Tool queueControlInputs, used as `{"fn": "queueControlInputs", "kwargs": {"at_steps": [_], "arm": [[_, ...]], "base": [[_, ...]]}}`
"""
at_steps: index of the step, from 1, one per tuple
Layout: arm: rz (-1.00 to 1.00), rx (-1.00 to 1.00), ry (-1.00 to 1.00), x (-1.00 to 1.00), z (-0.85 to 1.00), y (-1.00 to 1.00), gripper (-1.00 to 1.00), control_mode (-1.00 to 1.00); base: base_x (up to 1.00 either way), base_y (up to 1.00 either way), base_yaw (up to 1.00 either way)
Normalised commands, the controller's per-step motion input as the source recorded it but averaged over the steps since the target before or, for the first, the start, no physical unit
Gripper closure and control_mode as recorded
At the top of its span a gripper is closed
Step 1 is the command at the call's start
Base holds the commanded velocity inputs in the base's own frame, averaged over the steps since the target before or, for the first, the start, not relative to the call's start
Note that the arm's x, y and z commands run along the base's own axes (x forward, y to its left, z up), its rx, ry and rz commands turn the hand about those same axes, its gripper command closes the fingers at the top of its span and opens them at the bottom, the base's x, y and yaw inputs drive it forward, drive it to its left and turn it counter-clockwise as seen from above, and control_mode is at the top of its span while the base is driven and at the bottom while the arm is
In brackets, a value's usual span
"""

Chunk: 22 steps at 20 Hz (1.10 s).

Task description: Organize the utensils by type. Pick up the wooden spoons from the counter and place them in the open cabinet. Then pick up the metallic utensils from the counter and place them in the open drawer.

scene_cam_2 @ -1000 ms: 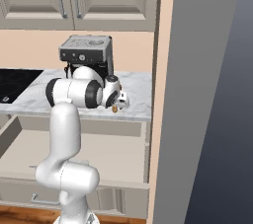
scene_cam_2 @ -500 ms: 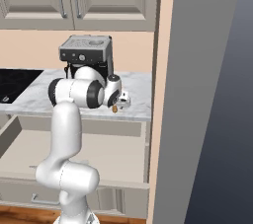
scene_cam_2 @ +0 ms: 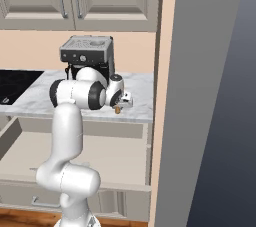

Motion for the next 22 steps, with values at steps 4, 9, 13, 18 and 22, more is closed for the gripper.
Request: {"fn": "queueControlInputs", "kwargs": {"at_steps": [4, 9, 13, 18, 22], "arm": [[0.0, 0.0, 0.0, -0.02, 0.0, 0.0, 1.0, -1.0], [0.01, 0.0, -0.08, -0.21, 0.1, -0.02, 1.0, -1.0], [0.0, -0.03, -0.23, -0.49, 0.44, -0.1, 1.0, -1.0], [0.0, -0.02, -0.12, -0.58, 0.75, -0.09, 1.0, -1.0], [0.0, 0.0, 0.0, -0.68, 1.0, 0.0, 1.0, -1.0]], "base": [[0.0, 0.0, 0.0], [0.0, 0.0, 0.0], [0.0, 0.0, 0.0], [0.0, 0.0, 0.0], [0.0, 0.0, 0.0]]}}
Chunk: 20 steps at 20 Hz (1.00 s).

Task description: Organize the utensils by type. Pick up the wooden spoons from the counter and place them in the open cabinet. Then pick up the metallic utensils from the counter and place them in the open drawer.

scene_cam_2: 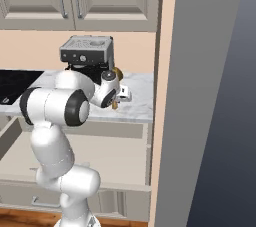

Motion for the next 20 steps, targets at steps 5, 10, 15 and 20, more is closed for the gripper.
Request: {"fn": "queueControlInputs", "kwargs": {"at_steps": [5, 10, 15, 20], "arm": [[0.0, 0.0, 0.08, -0.79, 1.0, 0.0, 1.0, -1.0], [0.0, -0.04, 0.13, -0.82, 0.81, 0.0, 1.0, -1.0], [0.01, -0.05, 0.07, -0.89, 0.68, 0.0, 1.0, -1.0], [0.1, -0.05, 0.0, -0.73, 0.55, 0.0, 1.0, -1.0]], "base": [[0.0, 0.0, 0.0], [0.0, 0.0, 0.0], [0.0, 0.0, 0.0], [0.0, 0.0, 0.0]]}}
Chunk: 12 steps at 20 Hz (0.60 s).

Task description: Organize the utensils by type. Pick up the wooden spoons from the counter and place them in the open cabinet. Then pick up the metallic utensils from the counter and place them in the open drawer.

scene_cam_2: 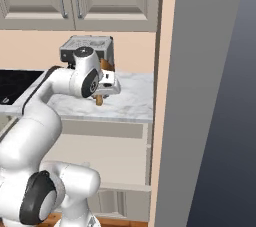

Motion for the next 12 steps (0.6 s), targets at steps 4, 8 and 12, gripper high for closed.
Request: {"fn": "queueControlInputs", "kwargs": {"at_steps": [4, 8, 12], "arm": [[0.17, -0.06, 0.0, -0.62, 0.35, 0.04, 1.0, -1.0], [0.12, -0.03, 0.0, -0.68, 0.3, 0.13, 1.0, -1.0], [0.06, 0.0, 0.02, -0.59, 0.51, 0.15, 1.0, -1.0]], "base": [[0.0, 0.0, 0.0], [0.0, 0.0, 0.0], [0.0, 0.0, 0.0]]}}
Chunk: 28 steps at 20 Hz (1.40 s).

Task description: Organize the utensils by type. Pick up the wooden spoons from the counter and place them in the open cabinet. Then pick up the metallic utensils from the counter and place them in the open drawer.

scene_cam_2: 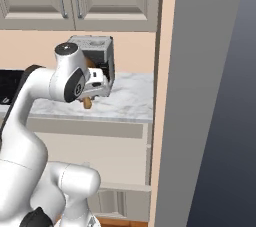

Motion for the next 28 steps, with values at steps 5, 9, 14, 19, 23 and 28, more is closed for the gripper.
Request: {"fn": "queueControlInputs", "kwargs": {"at_steps": [5, 9, 14, 19, 23, 28], "arm": [[0.1, 0.0, 0.12, -0.5, 0.66, 0.15, 1.0, -1.0], [0.08, -0.01, 0.1, -0.49, 0.5, 0.09, 1.0, -1.0], [0.03, 0.0, 0.01, -0.54, 0.22, 0.02, 1.0, -1.0], [0.01, 0.0, 0.0, -0.43, 0.07, 0.03, 1.0, -1.0], [0.0, 0.0, 0.0, 0.0, 0.0, 0.0, 1.0, -1.0], [0.0, 0.0, 0.0, 0.0, 0.0, 0.0, 1.0, -1.0]], "base": [[0.0, 0.0, 0.0], [0.0, 0.0, 0.0], [0.0, 0.0, 0.0], [0.0, 0.0, 0.0], [0.0, 0.0, 0.0], [0.0, 0.0, 0.0]]}}
